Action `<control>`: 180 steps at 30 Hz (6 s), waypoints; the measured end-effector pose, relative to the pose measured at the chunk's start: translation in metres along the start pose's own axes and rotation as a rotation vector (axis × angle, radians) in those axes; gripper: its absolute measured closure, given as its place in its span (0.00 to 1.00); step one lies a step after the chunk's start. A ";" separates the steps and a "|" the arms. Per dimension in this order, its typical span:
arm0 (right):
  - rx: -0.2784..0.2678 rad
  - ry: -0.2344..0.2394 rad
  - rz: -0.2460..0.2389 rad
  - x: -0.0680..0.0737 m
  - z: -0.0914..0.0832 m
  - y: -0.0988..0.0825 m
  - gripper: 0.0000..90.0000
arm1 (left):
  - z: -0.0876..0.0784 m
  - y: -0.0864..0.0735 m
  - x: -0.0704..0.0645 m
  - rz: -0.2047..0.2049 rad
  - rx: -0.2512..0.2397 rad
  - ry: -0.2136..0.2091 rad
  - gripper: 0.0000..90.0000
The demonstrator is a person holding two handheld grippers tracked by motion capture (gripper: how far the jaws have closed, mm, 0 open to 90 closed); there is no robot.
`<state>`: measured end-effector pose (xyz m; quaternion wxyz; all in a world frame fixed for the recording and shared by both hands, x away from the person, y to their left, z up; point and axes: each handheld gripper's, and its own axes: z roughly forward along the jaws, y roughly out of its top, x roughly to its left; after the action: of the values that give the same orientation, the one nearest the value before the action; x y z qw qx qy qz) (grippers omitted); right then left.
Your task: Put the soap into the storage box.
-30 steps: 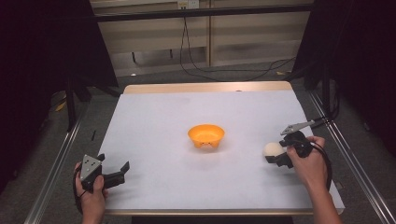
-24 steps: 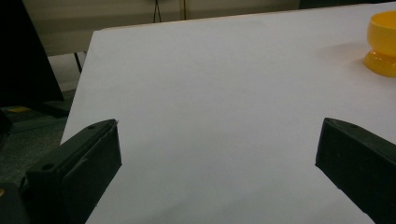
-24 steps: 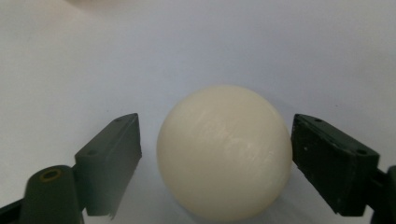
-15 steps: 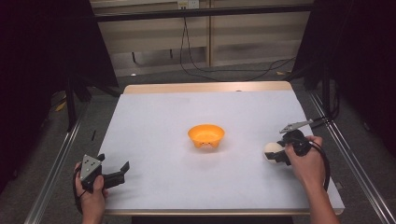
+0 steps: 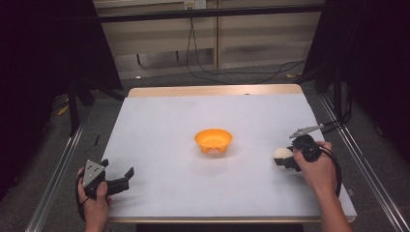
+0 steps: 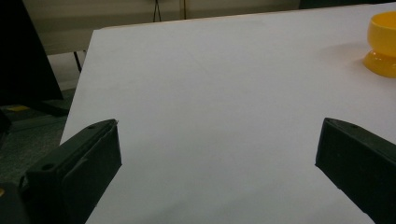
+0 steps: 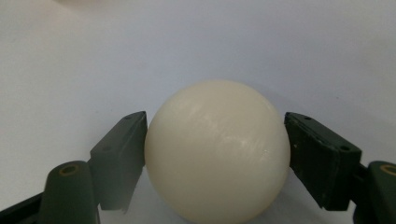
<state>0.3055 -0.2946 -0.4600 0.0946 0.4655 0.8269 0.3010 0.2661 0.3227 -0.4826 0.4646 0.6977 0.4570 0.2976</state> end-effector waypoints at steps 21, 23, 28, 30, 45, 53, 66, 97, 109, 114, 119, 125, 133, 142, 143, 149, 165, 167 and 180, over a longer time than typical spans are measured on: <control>0.013 0.020 -0.012 0.002 0.004 0.003 0.26 | 0.000 0.000 0.000 -0.001 -0.001 -0.001 0.00; 0.017 0.015 -0.022 0.003 0.004 0.004 0.26 | 0.000 0.000 0.000 0.002 0.001 0.000 0.00; 0.016 0.018 -0.022 0.005 0.003 0.008 0.27 | 0.000 0.000 0.001 0.002 0.001 0.000 0.00; 0.012 0.016 -0.031 0.005 0.003 0.010 0.27 | 0.000 0.000 0.000 0.002 0.002 0.000 0.00; 0.006 0.035 -0.053 0.014 0.004 0.027 0.27 | 0.000 0.000 0.001 -0.001 0.001 -0.001 0.00; 0.002 0.049 -0.072 0.019 0.005 0.038 0.27 | 0.000 0.000 0.000 -0.001 0.001 0.001 0.00; -0.011 0.082 -0.096 0.028 0.008 0.056 0.27 | 0.000 0.000 0.000 0.000 -0.001 0.001 0.00; -0.004 0.112 -0.148 0.044 0.016 0.094 0.27 | 0.000 0.000 0.001 0.004 -0.004 -0.005 0.00; -0.007 0.122 -0.166 0.050 0.019 0.106 0.27 | -0.001 0.000 0.001 0.003 -0.004 -0.003 0.00; -0.009 0.127 -0.172 0.052 0.021 0.109 0.27 | -0.001 0.000 0.001 0.004 -0.004 0.000 0.00; -0.007 0.130 -0.173 0.054 0.022 0.113 0.27 | -0.001 0.000 0.001 0.002 -0.004 0.001 0.00; -0.014 0.134 -0.184 0.056 0.025 0.116 0.27 | -0.001 0.000 0.001 0.003 -0.003 -0.001 0.00; -0.010 0.141 -0.184 0.061 0.027 0.121 0.27 | -0.001 0.000 0.001 0.004 -0.004 -0.001 0.00; -0.015 0.152 -0.194 0.065 0.031 0.126 0.27 | -0.001 0.000 0.001 0.002 -0.006 -0.002 0.00; -0.018 0.153 -0.191 0.066 0.031 0.127 0.27 | -0.001 0.000 0.001 0.003 -0.005 -0.002 0.00; -0.021 0.157 -0.193 0.068 0.032 0.130 0.27 | -0.001 0.000 0.001 0.003 -0.005 -0.002 0.00; -0.023 0.176 -0.217 0.079 0.040 0.141 0.27 | -0.001 0.000 0.001 0.002 -0.005 -0.002 0.00; -0.019 0.174 -0.214 0.080 0.040 0.143 0.27 | -0.001 0.000 0.001 0.002 -0.006 -0.002 0.00; -0.025 0.193 -0.227 0.090 0.047 0.152 0.27 | -0.001 0.000 0.001 0.002 -0.005 -0.003 0.00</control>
<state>0.3849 -0.1419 -0.3972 0.0539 0.3366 0.8757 0.3421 0.2655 0.3241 -0.4824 0.4668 0.6975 0.4546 0.2982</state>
